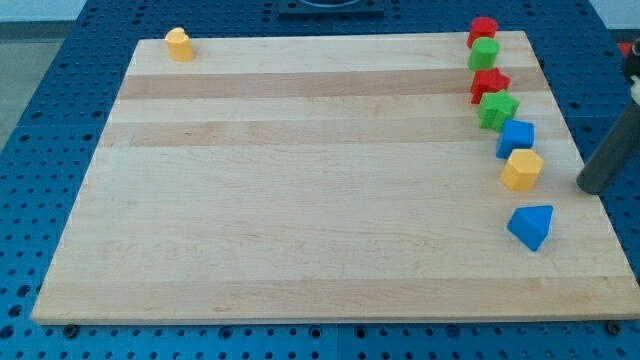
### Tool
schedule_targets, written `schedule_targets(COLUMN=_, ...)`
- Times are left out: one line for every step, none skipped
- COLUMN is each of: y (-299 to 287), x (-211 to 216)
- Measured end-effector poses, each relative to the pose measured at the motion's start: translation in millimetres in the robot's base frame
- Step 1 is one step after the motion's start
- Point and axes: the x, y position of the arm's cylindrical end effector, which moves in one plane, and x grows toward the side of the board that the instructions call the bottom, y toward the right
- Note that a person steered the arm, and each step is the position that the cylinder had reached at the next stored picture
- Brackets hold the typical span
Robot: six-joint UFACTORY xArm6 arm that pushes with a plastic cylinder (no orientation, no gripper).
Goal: Move the yellow hexagon diagonally to the blue triangle
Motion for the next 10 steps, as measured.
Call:
schedule_targets(y=-4.2, x=-8.8)
schedule_targets(y=-6.8, x=-8.8)
schedule_targets(y=-6.8, x=-8.8)
schedule_targets(y=-8.3, x=-6.2)
schedule_targets(y=-10.3, x=-6.1)
schedule_targets(y=-26.8, x=-6.1)
schedule_targets(y=-51.8, x=-6.1)
schedule_targets(y=-75.9, x=-6.1)
schedule_targets(y=-98.0, x=-6.1)
schedule_targets(y=-122.6, x=-6.1)
